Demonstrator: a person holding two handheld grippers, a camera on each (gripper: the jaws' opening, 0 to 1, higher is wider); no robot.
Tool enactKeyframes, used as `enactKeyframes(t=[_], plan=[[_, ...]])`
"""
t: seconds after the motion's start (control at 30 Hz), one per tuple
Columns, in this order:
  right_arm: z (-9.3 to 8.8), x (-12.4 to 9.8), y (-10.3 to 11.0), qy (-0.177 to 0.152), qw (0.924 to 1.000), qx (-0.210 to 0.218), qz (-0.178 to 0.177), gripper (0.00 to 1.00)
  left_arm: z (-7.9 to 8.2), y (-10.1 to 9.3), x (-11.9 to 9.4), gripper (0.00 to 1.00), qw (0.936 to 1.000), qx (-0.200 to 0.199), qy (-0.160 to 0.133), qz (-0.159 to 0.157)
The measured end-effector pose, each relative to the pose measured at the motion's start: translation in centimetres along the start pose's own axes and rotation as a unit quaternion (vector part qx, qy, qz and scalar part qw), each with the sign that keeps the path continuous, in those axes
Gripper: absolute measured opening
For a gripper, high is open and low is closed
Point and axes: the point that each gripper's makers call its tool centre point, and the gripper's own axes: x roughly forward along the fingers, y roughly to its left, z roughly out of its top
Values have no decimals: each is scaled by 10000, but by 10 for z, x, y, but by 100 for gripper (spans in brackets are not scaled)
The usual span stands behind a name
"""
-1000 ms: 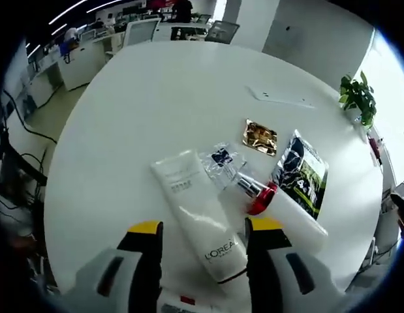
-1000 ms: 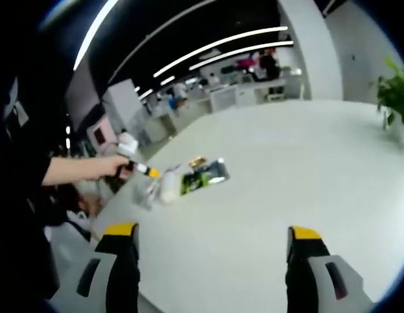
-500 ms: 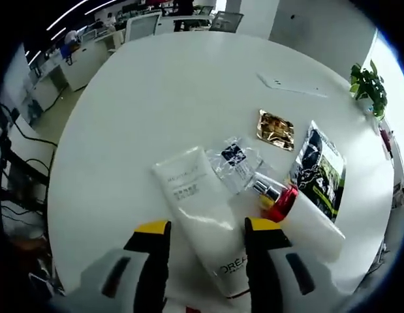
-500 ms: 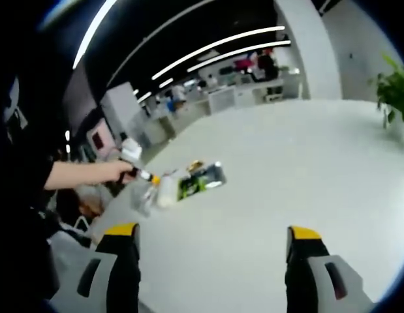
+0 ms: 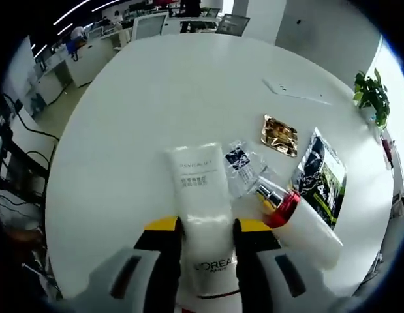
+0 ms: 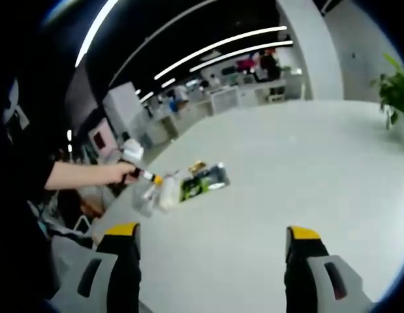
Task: Arrange the skincare products in the storage area until every visible bottle or jar stands upright without overlapping.
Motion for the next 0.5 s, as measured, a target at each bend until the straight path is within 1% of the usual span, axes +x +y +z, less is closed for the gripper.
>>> enactKeyframes(t=[0.07, 0.1, 0.17, 0.23, 0.37, 0.43, 0.5], plan=[[3, -1, 2, -66, 10000, 6, 48, 95, 2, 0, 0, 32, 10000, 3, -28, -59], [7, -1, 5, -180, 9997, 72, 127, 95, 1, -1, -1, 32, 10000, 29, -57, -66], [12, 0, 10, -302, 9991, 173, 221, 96, 2, -1, -2, 32, 9999, 50, -99, -114], [14, 1, 12, -330, 9990, 175, 254, 96, 5, 1, -4, 32, 9998, -25, -175, -129], [16, 6, 22, -312, 9987, 126, 376, 96, 9, 0, -12, 32, 9993, -8, -328, -184], [17, 8, 26, -310, 9986, 113, 423, 95, 11, -1, -17, 31, 9988, 8, -454, -205], [18, 10, 31, -307, 9983, 110, 486, 95, 16, -3, -22, 31, 9970, 129, -717, -257]])
